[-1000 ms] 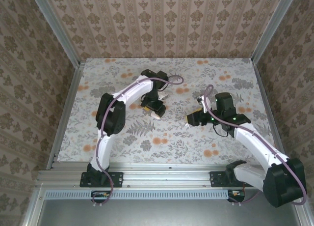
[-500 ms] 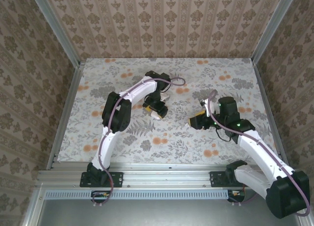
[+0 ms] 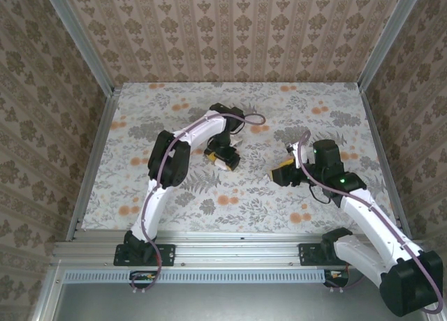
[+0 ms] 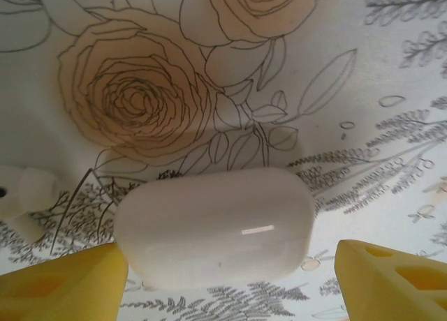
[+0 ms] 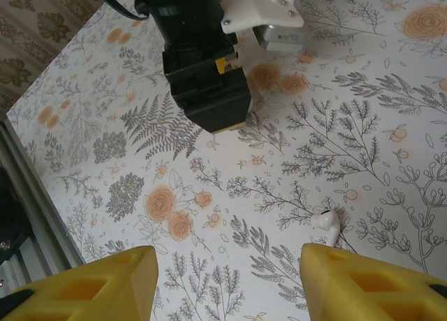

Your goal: Insert the wireless bluetooth earbuds into the charging case

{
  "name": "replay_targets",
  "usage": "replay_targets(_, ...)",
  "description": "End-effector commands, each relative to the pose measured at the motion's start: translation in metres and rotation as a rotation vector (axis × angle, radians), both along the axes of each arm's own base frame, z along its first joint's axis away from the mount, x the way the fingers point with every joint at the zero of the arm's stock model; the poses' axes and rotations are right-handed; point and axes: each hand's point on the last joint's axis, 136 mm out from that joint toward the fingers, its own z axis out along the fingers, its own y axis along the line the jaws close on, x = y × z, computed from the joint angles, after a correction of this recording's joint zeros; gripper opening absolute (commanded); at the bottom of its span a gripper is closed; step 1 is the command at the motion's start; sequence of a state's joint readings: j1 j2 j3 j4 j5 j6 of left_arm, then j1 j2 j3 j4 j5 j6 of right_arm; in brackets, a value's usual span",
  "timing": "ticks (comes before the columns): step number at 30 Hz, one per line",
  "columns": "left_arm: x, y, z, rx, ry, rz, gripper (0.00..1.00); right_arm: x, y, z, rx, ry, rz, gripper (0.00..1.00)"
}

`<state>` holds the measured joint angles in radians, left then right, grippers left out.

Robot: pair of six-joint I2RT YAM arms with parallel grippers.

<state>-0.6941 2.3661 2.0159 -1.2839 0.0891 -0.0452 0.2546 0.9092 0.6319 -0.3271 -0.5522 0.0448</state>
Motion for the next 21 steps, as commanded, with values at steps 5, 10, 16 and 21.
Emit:
replay_targets(5, 0.001, -0.001, -0.014, 0.024, 0.020, 0.006, 0.74, -0.004, -0.003, 0.004, -0.030, -0.020, 0.001, 0.57)
replay_targets(10, 0.002, 0.000, -0.016, 0.030, 0.019, 0.000, 0.63, -0.003, -0.003, 0.006, -0.027, -0.025, 0.000, 0.56)
replay_targets(16, 0.003, 0.003, -0.003, 0.028, -0.008, -0.013, 0.57, -0.002, -0.008, 0.019, -0.034, -0.047, -0.032, 0.54)
replay_targets(21, 0.002, 0.003, 0.007, -0.005, -0.047, -0.040, 0.54, -0.001, -0.012, 0.028, -0.020, -0.076, -0.073, 0.51)
